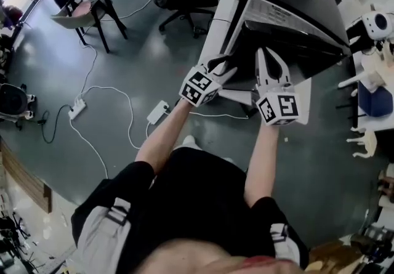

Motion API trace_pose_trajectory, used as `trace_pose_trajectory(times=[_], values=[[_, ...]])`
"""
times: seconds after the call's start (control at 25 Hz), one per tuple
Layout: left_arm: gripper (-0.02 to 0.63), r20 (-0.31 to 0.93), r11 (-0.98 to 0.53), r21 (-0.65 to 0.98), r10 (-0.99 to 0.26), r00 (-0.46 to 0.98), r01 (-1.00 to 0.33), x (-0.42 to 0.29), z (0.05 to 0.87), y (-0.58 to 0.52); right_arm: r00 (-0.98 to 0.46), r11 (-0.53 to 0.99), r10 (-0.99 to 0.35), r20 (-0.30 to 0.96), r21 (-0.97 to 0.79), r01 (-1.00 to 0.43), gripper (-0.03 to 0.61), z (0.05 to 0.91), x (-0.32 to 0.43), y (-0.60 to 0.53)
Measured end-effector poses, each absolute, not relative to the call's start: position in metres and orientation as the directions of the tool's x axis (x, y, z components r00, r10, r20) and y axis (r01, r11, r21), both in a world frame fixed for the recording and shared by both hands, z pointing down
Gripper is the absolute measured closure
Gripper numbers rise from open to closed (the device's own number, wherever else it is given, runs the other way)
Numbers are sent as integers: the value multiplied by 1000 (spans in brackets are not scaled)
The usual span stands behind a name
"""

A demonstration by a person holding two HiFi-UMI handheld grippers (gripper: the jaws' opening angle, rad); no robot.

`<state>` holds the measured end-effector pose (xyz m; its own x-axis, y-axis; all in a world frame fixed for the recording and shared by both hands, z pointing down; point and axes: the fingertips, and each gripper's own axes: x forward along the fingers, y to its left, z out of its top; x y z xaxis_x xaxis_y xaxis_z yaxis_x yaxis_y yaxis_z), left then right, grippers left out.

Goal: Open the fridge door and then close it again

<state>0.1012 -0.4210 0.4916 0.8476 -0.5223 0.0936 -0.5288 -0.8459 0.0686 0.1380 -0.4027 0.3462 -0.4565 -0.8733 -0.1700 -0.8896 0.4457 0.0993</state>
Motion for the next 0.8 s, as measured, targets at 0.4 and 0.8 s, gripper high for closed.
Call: trace_pose_trajectory(times=[0.4,0.8], values=[[451,128,-852,108,-500,857,-513,106,501,-494,-414,401,-901,-127,115,-909,584,361,144,-470],[465,135,-809,112,-562,816,-576,109,496,-542,-362,354,-926,-108,81,-932,584,367,162,-511]])
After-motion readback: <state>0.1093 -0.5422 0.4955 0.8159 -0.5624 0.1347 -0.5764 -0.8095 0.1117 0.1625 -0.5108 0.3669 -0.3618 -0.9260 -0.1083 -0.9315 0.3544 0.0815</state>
